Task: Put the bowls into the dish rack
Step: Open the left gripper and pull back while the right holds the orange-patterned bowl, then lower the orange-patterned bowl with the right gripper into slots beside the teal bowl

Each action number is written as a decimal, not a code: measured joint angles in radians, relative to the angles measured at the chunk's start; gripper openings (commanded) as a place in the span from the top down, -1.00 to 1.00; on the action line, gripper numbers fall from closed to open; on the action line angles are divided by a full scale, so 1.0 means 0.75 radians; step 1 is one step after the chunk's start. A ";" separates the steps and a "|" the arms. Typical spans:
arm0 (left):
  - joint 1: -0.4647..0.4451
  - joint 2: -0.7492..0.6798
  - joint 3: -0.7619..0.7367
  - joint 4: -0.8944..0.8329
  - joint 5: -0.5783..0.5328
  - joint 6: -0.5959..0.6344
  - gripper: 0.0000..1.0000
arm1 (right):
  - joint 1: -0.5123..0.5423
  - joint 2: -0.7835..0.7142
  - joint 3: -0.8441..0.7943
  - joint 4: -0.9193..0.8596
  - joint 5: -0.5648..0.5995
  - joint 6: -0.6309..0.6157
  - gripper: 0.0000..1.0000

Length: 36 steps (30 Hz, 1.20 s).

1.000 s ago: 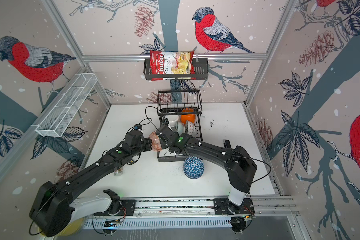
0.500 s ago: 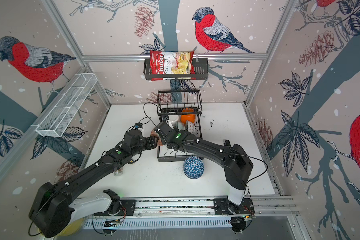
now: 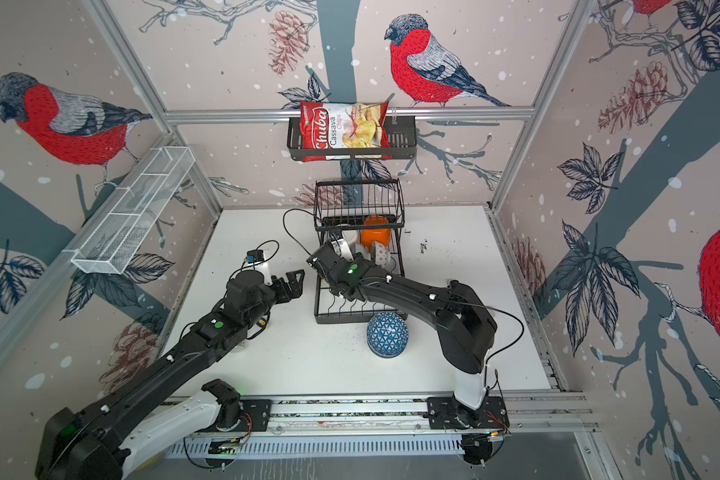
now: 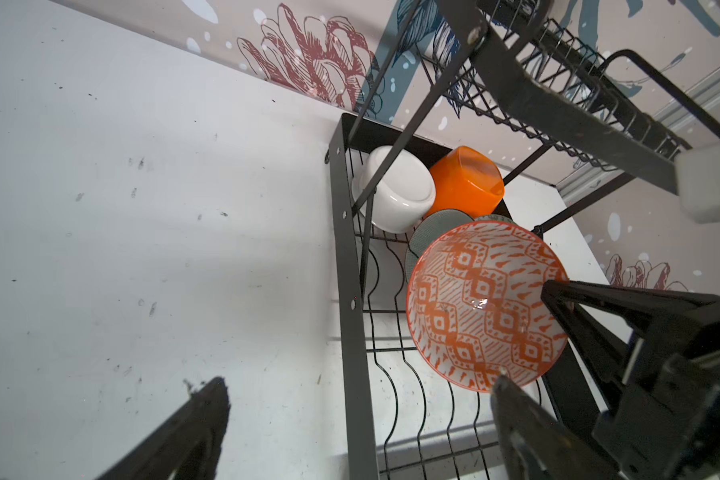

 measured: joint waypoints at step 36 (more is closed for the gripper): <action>0.087 -0.111 -0.100 0.001 -0.023 -0.011 -0.94 | 0.001 0.378 0.250 0.141 0.374 -0.326 1.00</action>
